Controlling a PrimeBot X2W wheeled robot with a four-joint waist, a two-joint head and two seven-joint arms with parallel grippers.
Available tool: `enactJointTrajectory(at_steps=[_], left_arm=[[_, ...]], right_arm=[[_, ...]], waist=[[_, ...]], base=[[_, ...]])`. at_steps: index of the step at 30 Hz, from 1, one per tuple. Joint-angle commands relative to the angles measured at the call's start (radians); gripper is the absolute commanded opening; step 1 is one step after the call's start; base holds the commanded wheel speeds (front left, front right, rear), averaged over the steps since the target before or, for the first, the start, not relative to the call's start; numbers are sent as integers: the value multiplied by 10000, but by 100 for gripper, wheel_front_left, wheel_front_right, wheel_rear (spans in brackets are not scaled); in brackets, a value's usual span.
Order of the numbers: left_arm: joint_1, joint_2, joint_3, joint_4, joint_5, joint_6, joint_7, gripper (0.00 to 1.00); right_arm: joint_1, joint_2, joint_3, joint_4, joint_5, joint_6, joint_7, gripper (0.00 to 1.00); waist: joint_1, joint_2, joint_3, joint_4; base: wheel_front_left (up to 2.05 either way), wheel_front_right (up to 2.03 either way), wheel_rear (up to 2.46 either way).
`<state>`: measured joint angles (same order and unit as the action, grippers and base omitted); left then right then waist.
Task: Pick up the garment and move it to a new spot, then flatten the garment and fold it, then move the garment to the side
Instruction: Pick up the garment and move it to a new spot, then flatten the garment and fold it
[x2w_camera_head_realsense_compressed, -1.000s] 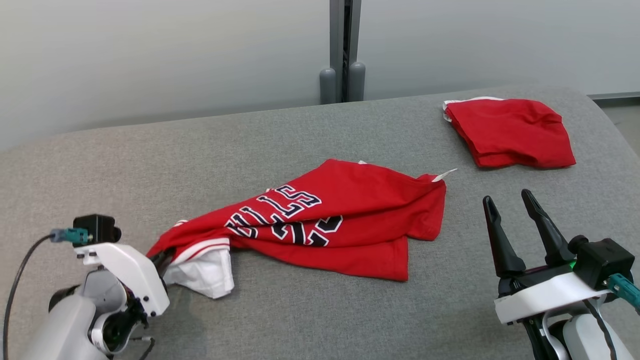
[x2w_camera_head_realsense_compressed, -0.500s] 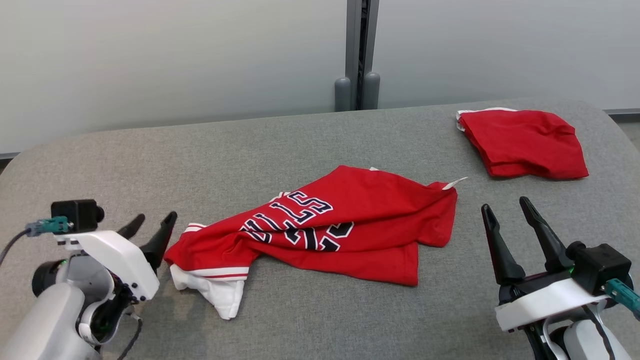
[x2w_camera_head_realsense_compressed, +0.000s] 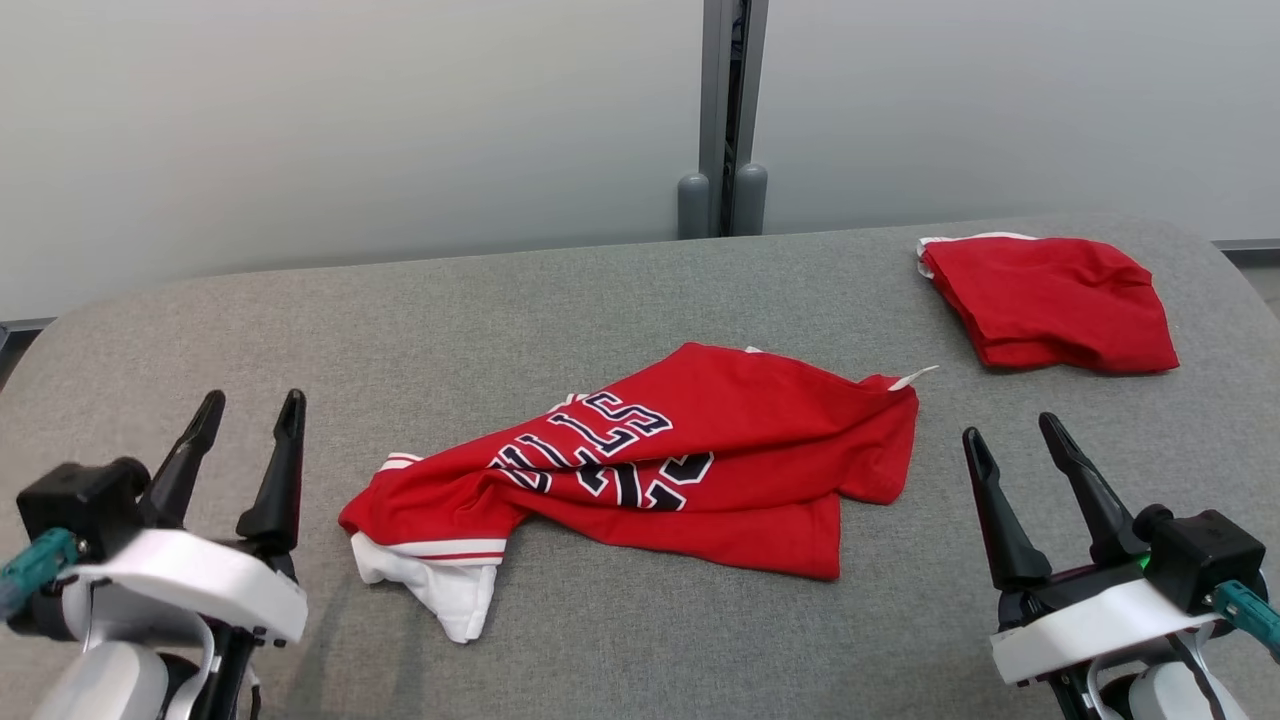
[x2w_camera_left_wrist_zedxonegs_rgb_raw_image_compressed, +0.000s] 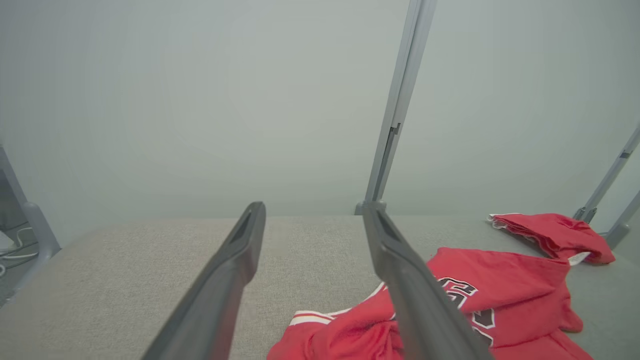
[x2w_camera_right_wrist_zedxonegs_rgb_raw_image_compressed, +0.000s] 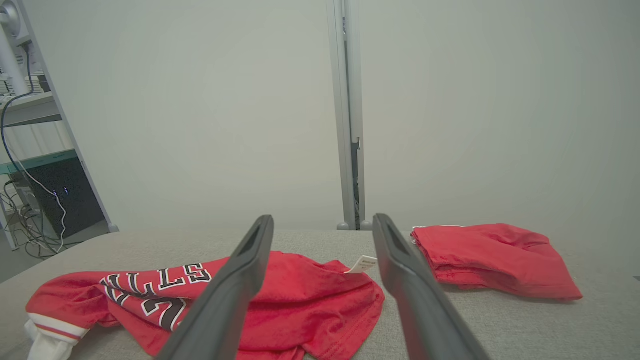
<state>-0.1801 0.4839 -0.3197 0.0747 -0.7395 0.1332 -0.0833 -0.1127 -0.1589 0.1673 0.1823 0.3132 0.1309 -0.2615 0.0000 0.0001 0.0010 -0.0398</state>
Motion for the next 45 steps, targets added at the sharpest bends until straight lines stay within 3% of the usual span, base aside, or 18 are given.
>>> enactJointTrajectory(at_steps=[1, 6, 16, 25, 45], left_arm=[[244, -16, 37, -71, 191, 150, -255, 100], [996, -192, 83, -129, 681, 635, -1238, 100], [1876, -1040, 161, -113, 1440, 961, -1809, 100], [2332, -1990, 667, 63, 2421, 573, -1824, 100], [2261, -2789, 1584, 633, 3474, -364, -1828, 100]], right_arm=[[58, -50, -34, -1, 42, 0, -23, 100], [87, -87, -66, -128, 27, 0, -23, 100], [212, -32, -112, -193, -57, 0, -23, 100], [575, 63, -330, -309, -16, 0, -23, 100], [525, 67, -205, -201, -6, 0, -23, 100]], waist=[[0, -1, -7, -3], [0, -1, -9, -23], [0, -1, -158, 58], [0, -1, -159, 217], [0, -1, -81, 240]], base=[[0, 0, 0], [0, 0, 0], [0, 0, 0], [0, 0, 0], [0, 0, 0]])
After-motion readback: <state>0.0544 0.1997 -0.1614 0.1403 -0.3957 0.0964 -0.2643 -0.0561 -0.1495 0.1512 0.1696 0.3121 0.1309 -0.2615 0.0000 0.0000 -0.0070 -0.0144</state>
